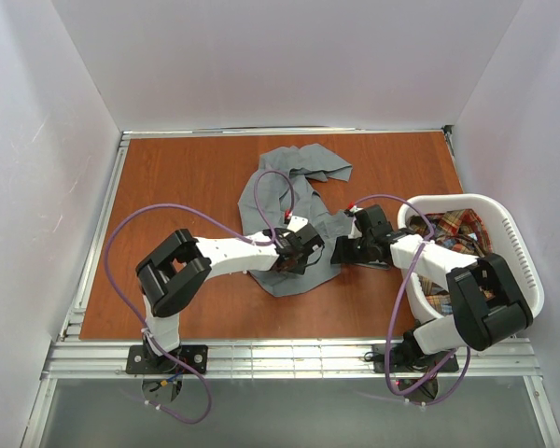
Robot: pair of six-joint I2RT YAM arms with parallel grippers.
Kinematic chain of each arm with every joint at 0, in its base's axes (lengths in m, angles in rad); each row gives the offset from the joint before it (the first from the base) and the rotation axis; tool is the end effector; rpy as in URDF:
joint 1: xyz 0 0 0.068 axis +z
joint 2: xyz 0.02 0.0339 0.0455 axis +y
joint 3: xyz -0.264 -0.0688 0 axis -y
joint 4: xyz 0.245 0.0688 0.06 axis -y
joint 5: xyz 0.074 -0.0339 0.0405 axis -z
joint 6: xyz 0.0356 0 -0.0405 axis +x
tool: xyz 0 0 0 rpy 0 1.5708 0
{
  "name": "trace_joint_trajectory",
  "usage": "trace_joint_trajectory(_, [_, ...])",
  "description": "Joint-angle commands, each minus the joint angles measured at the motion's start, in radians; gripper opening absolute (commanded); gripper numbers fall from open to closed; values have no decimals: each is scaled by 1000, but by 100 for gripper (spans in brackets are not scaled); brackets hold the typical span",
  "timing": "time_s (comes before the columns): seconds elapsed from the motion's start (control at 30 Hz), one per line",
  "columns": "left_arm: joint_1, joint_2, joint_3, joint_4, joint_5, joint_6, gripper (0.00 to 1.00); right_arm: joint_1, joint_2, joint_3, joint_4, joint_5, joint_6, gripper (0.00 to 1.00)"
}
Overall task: Fold and stack the long sleeve shirts
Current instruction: Flatten the shirt out
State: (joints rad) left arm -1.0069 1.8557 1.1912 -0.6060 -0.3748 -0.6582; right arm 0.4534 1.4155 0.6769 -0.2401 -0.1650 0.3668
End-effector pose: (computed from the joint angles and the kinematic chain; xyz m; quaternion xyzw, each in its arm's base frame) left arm 0.2012 -0.2937 0.1607 0.1411 0.9615 0.0153 0.2352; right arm 0.2326 0.1199 0.1632 -0.0653 0.9513 0.1882 0.2352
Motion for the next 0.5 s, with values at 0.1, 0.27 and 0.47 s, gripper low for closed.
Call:
trace_joint_trajectory(0.1, [-16, 28, 33, -78, -122, 0, 66, -1, 10, -10, 53, -39, 6, 45])
trace_joint_trajectory(0.27, [-18, 16, 19, -86, -145, -18, 56, 1, 29, -16, 62, -47, 1, 45])
trace_joint_trajectory(0.47, [-16, -9, 13, -87, -173, -23, 55, 1, 79, -17, 74, -71, -5, 37])
